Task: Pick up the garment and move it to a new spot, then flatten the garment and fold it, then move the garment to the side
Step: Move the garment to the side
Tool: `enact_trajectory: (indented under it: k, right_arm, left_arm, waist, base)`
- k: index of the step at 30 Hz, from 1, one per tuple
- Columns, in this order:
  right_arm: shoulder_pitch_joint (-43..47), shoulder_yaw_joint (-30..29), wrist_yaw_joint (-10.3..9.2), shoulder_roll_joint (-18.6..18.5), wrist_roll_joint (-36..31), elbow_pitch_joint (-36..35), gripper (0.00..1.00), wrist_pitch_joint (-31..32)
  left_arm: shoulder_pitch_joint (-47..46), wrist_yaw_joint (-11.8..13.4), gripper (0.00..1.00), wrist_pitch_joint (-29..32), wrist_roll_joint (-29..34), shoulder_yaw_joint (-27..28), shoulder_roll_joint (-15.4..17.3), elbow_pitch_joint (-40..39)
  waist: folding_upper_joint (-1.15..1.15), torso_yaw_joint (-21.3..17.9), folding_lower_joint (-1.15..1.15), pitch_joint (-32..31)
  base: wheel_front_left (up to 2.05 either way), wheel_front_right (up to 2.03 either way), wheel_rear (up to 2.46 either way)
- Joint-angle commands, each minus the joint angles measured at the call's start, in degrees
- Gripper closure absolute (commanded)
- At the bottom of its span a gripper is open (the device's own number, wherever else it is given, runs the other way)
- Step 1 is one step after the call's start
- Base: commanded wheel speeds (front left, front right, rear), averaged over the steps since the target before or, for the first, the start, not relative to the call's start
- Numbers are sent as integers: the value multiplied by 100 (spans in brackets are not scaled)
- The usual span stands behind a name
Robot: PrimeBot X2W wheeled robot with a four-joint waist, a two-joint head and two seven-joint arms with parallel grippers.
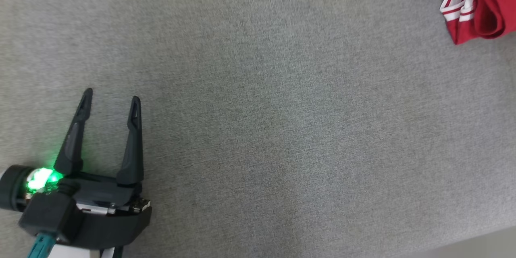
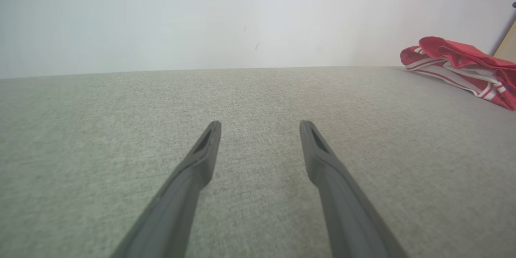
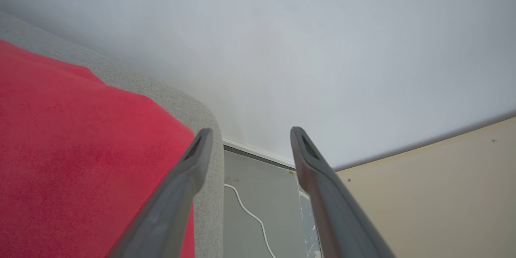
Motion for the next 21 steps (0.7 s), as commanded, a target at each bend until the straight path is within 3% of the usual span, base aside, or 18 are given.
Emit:
enact_trajectory:
  k: [1, 12, 21]
  right_arm:
    - [-47, -10, -17, 38, 17, -2, 0, -46]
    - [499, -226, -17, 866, 173, -31, 0, -1090]
    - [1842, -694, -17, 1612, 157, -345, 0, -1662]
  left_arm:
    - [40, 4, 0, 26, -80, 21, -24, 150]
    - [607, 10, 0, 7, -113, 384, -345, 398]
    - [1158, 10, 0, 7, -110, 700, -542, 516]
  waist:
    - [0, 114, 0, -215]
    - [0, 583, 0, -1451]
    - [0, 862, 0, -2324]
  base:
    - [0, 0, 0]
    - [0, 0, 0]
    - [0, 0, 0]
